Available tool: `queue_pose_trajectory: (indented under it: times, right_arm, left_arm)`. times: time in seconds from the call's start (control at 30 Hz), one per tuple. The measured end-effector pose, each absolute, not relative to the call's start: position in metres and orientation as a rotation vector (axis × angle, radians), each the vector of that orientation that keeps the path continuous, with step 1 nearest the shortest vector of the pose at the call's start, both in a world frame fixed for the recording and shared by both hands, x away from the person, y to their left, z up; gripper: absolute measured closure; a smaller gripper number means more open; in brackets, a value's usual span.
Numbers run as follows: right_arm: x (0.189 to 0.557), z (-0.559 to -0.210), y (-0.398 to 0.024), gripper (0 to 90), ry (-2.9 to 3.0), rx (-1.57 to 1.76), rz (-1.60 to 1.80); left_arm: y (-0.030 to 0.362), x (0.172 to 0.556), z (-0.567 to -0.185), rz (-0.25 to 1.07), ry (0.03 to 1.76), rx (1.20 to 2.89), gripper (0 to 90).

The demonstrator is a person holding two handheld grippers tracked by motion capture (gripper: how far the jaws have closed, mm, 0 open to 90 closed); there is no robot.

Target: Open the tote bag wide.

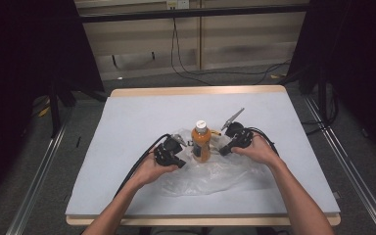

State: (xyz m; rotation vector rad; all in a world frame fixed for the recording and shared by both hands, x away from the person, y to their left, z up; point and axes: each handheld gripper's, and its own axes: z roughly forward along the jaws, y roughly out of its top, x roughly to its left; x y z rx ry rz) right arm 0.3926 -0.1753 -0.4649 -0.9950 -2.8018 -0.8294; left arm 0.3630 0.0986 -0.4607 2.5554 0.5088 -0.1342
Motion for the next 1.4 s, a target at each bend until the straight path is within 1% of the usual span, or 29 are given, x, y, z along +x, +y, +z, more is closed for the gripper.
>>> queue_pose_trajectory:
  times: [0.2, 0.33, 0.37, 0.4, 0.43, 0.53, 0.57, 0.63, 0.67, 0.7, 0.83, 1.0, 1.03, 1.1, 1.23, 1.3, 1.4]
  right_arm:
    - [0.399, -0.463, -0.190, 90.0, -2.845, -1.097, -0.801]
    - [0.404, -0.464, -0.202, 90.0, -2.842, -1.155, -0.818]
    - [0.405, -0.465, -0.203, 90.0, -2.835, -1.175, -0.825]
    - [0.406, -0.465, -0.204, 90.0, -2.831, -1.185, -0.830]
    - [0.408, -0.465, -0.205, 90.0, -2.846, -1.198, -0.834]
    - [0.411, -0.464, -0.209, 90.0, -2.885, -1.244, -0.808]
    - [0.411, -0.464, -0.210, 90.0, -2.896, -1.252, -0.795]
    - [0.412, -0.463, -0.210, 90.0, -2.913, -1.262, -0.782]
    - [0.411, -0.463, -0.208, 90.0, -2.928, -1.258, -0.771]
    - [0.410, -0.462, -0.205, 90.0, -2.938, -1.244, -0.754]
    - [0.401, -0.452, -0.195, 90.0, -2.914, -1.162, -0.855]
    - [0.385, -0.438, -0.183, 90.0, -2.936, -1.071, -0.888]
    - [0.381, -0.437, -0.180, 90.0, -2.932, -1.043, -0.900]
    - [0.375, -0.441, -0.173, 90.0, -2.918, -1.016, -0.894]
    - [0.367, -0.456, -0.165, 90.0, -2.938, -0.959, -0.849]
    - [0.360, -0.462, -0.164, 90.0, -2.928, -0.950, -0.847]
    - [0.352, -0.464, -0.169, 90.0, -2.921, -0.921, -0.877]
  left_arm:
    - [0.110, 0.347, -0.459, -0.126, 0.514, 2.568, 90.0]
    - [0.120, 0.345, -0.460, -0.177, 0.483, 2.571, 90.0]
    - [0.119, 0.340, -0.462, -0.181, 0.543, 2.520, 90.0]
    - [0.122, 0.341, -0.460, -0.179, 0.465, 2.578, 90.0]
    - [0.122, 0.338, -0.460, -0.183, 0.488, 2.557, 90.0]
    - [0.126, 0.328, -0.460, -0.202, 0.474, 2.560, 90.0]
    - [0.127, 0.325, -0.459, -0.190, 0.473, 2.560, 90.0]
    - [0.128, 0.322, -0.459, -0.206, 0.457, 2.556, 90.0]
    - [0.129, 0.322, -0.459, -0.192, 0.453, 2.559, 90.0]
    - [0.129, 0.323, -0.458, -0.194, 0.477, 2.530, 90.0]
    - [0.134, 0.332, -0.442, -0.155, 0.488, 2.466, 90.0]
    - [0.141, 0.341, -0.420, -0.124, 0.494, 2.387, 90.0]
    - [0.142, 0.346, -0.416, -0.085, 0.527, 2.346, 90.0]
    - [0.142, 0.351, -0.415, -0.070, 0.540, 2.346, 90.0]
    - [0.139, 0.376, -0.426, -0.046, 0.636, 2.279, 90.0]
    - [0.140, 0.390, -0.434, -0.046, 0.718, 2.255, 90.0]
    - [0.139, 0.404, -0.449, -0.052, 0.786, 2.272, 90.0]
